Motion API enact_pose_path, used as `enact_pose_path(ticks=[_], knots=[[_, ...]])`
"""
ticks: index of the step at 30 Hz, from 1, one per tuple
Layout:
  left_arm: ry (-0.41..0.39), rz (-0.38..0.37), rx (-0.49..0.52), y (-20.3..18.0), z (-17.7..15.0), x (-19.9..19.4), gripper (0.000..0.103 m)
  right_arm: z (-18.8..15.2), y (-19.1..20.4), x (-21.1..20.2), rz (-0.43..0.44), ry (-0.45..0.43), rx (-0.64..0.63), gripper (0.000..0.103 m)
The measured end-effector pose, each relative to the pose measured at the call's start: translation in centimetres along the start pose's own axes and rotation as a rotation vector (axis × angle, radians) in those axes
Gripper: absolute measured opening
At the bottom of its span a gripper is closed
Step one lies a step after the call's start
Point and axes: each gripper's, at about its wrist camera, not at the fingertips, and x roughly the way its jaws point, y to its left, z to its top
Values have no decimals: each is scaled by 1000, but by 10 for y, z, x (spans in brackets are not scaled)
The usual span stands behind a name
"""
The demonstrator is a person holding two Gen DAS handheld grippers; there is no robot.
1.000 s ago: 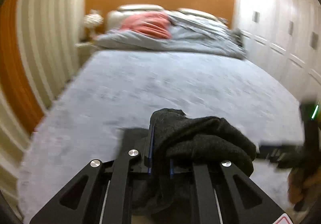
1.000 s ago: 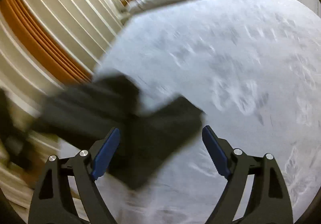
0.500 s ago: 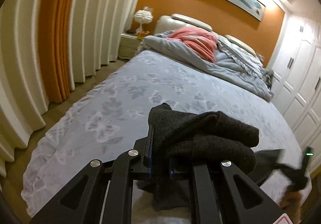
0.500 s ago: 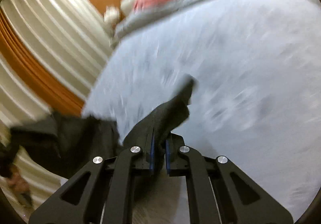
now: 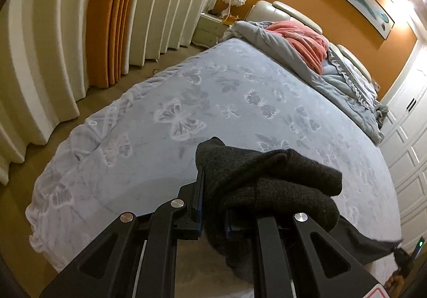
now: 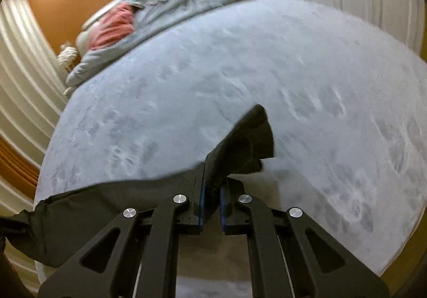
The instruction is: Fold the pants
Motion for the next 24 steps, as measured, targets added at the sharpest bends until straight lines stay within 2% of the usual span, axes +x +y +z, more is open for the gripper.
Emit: enact_pose_path(ticks=[3,4,5,7,8,9,10,12,14,17,20,22,23,24], knots=[[-18,-9,22,-6,5,-7,9,11,82,-17,168,-30,-158,7],[-26,-15,33,-11,6,-10,9,7,114,-21,232,-18,-220,7],[-32,-23,42,-16,7,-11,9,-5,162,-22,348,32,-323,8],[-39,-41,58,-27,8,-14,9,-33,223,-14,494,151,-465,19],[-43,-53,72,-34,8,-16,9,-47,244,-14,505,169,-524,26],[-45,-64,85,-41,8,-18,9,-53,251,-16,496,146,-550,39],[-45,-84,110,-51,7,-22,9,-55,251,-19,485,111,-556,49],[-49,-126,163,-74,4,-32,9,-43,230,-25,466,55,-478,61],[-59,-170,219,-100,1,-43,9,-28,199,-23,435,54,-391,61],[-70,-245,287,-149,-5,-54,9,-19,161,-19,344,59,-334,61],[-58,-340,323,-209,-21,-56,10,-19,140,-10,339,94,-299,61],[-20,-367,357,-248,-48,-43,26,-20,128,0,351,134,-282,65],[30,-360,391,-264,-65,-30,63,-20,124,7,355,157,-276,66],[104,-334,430,-278,-86,-10,92,-25,119,14,346,179,-274,66]])
